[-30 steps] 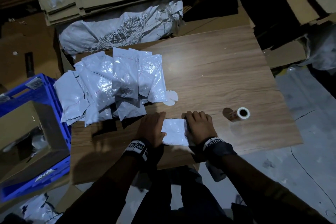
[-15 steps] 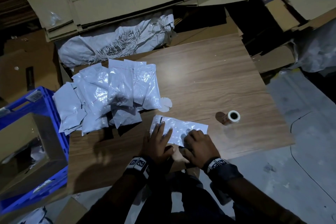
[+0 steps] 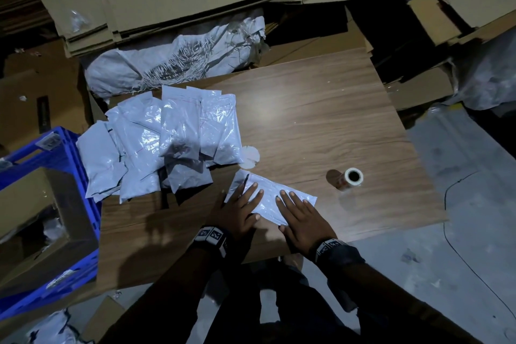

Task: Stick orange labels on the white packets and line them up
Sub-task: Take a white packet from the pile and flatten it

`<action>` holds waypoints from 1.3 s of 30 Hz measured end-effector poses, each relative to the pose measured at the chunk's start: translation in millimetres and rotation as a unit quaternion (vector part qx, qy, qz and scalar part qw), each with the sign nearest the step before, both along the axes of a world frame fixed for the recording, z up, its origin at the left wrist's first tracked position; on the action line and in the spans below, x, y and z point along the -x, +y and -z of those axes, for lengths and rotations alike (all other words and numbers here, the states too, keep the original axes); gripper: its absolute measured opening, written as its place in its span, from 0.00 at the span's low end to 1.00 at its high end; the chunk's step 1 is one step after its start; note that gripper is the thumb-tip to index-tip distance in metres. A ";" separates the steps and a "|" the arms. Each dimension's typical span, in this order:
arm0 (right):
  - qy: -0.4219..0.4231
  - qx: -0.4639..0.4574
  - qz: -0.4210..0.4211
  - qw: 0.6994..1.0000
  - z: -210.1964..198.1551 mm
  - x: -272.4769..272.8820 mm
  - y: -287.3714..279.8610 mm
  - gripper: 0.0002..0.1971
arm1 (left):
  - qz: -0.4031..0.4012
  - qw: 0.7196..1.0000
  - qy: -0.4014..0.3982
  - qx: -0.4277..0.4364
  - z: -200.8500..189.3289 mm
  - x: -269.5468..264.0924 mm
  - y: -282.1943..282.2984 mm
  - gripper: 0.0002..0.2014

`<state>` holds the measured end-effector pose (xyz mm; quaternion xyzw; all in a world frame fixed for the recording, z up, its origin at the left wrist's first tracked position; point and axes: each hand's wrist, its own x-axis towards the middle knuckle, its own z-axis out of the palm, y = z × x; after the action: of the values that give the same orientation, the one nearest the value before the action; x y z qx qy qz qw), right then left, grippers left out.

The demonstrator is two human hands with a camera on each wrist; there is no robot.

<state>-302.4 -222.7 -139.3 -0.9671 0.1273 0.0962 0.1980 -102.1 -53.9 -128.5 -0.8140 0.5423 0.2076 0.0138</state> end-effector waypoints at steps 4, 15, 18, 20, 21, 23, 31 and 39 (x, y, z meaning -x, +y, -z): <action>-0.027 0.024 0.026 0.999 -7.6 19.4 0.0 0.32 | 0.013 0.999 0.029 0.011 -9.2 -11.2 -11.1 0.32; -0.069 -0.070 -0.013 0.995 -32.6 34.2 10.8 0.31 | 0.074 0.995 -0.067 0.008 -1.8 6.0 -89.5 0.38; -0.089 -0.076 0.003 0.993 -32.9 34.7 3.4 0.28 | 0.056 0.996 -0.068 0.029 -12.9 11.9 -96.3 0.40; -0.078 -0.088 0.007 0.993 -26.3 37.0 -3.2 0.26 | 0.027 0.995 -0.014 0.096 -14.0 16.5 -82.5 0.40; -0.080 -0.085 0.000 0.993 -22.3 37.8 -5.9 0.26 | 0.018 0.991 0.022 0.132 -10.1 19.5 -71.0 0.38; -0.076 -0.067 -0.012 0.995 -16.6 37.2 -7.7 0.27 | 0.023 0.986 0.049 0.155 0.2 27.2 -46.0 0.36; -0.042 -0.040 0.046 0.997 -22.7 20.8 -9.4 0.31 | -0.001 0.990 0.099 0.100 21.6 34.7 -28.9 0.38; -0.065 -0.078 0.079 0.992 -25.7 16.2 -24.8 0.34 | 0.020 0.991 0.102 0.082 10.1 27.3 -59.4 0.43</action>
<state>-318.7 -247.5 -113.6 -0.9399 0.1822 0.0273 0.2874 -129.4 -113.2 -138.7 -0.7758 0.5726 0.2441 -0.1038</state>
